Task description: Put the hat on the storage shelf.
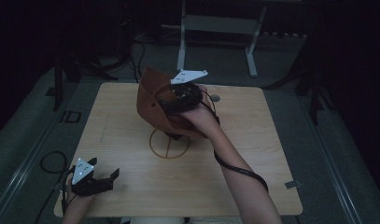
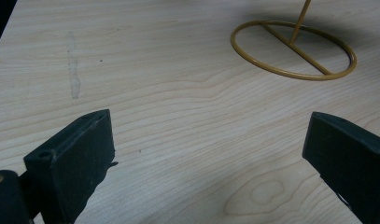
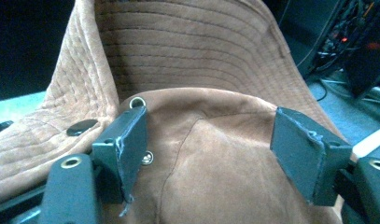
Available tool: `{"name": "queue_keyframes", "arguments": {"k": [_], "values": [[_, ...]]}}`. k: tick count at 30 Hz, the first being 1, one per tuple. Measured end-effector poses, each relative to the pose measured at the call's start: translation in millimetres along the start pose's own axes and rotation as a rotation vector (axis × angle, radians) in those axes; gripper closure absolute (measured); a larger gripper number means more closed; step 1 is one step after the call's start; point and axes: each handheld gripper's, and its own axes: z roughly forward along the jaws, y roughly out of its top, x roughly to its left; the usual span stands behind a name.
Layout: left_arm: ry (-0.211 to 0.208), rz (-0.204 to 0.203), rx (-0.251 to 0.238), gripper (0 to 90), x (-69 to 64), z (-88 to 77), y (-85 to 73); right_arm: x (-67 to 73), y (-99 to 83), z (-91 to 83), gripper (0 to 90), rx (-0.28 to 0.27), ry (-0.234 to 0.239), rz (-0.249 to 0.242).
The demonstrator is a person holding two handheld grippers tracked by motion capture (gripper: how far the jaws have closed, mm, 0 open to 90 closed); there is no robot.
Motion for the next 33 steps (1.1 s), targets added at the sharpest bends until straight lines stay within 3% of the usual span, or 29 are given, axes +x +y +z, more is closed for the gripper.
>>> {"name": "queue_keyframes", "arguments": {"k": [6,9,14,16,21,26,30,33], "values": [[0.0,0.003,0.002,3.0,-0.7,0.7,-0.5,10.0,-3.2,-3.0,21.7,-0.001,-0.013,-0.069],[-0.001,0.002,0.008,3.0,-0.5,1.9,-1.5,8.9,-4.0,-6.3,13.8,0.0,-0.039,-0.066],[0.005,-0.002,0.004,3.0,0.1,2.2,-1.7,4.6,-5.7,-19.5,13.8,-0.033,-0.07,-0.079],[0.005,0.0,0.006,2.9,-0.1,2.3,-1.6,1.6,-6.5,-25.1,13.9,-0.058,-0.066,-0.071],[0.005,-0.003,0.003,3.0,-0.2,2.1,-1.8,-6.5,-11.1,-38.9,14.1,-0.057,-0.077,-0.038],[0.006,-0.007,0.002,3.0,-0.2,2.1,-1.8,-11.5,-18.0,-52.9,14.2,-0.058,-0.059,-0.011],[0.006,-0.005,0.005,2.9,-0.1,2.2,-1.8,-12.1,-19.8,-55.0,14.2,-0.048,-0.061,-0.003],[0.006,-0.007,0.006,2.9,0.0,2.2,-1.9,-18.4,-31.9,-64.1,14.2,-0.046,-0.087,0.021]]}}
